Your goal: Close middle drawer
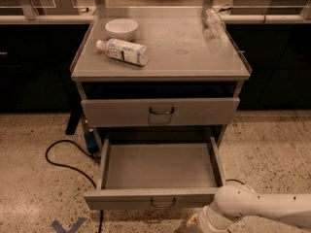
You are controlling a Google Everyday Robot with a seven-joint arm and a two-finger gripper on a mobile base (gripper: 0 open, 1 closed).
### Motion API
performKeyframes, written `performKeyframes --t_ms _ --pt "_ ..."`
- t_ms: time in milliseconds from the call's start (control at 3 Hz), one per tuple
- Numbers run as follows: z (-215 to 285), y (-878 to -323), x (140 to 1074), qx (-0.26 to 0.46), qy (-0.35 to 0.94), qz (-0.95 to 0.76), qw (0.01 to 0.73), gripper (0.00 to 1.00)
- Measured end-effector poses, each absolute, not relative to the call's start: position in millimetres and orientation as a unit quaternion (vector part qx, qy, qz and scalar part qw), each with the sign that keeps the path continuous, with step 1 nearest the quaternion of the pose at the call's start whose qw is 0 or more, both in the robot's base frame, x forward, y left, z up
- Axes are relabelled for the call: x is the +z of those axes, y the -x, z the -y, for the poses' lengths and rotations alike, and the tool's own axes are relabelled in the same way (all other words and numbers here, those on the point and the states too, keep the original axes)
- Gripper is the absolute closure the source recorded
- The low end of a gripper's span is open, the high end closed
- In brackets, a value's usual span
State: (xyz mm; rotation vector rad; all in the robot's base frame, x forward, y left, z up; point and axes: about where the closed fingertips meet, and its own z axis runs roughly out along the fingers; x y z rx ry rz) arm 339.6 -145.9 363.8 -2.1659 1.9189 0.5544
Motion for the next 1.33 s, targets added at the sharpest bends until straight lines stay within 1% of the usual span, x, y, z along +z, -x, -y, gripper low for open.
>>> performKeyframes --t_ms 667,1000,1333 --pt "145.8 -339.5 363.7 0.187 0.732 -0.648 0.097 0.88" --pt "143.7 -342.9 358.1 0.182 0.731 -0.651 0.096 1.0" --pt "147.3 -351.7 348.3 0.138 0.75 -0.642 0.082 1.0"
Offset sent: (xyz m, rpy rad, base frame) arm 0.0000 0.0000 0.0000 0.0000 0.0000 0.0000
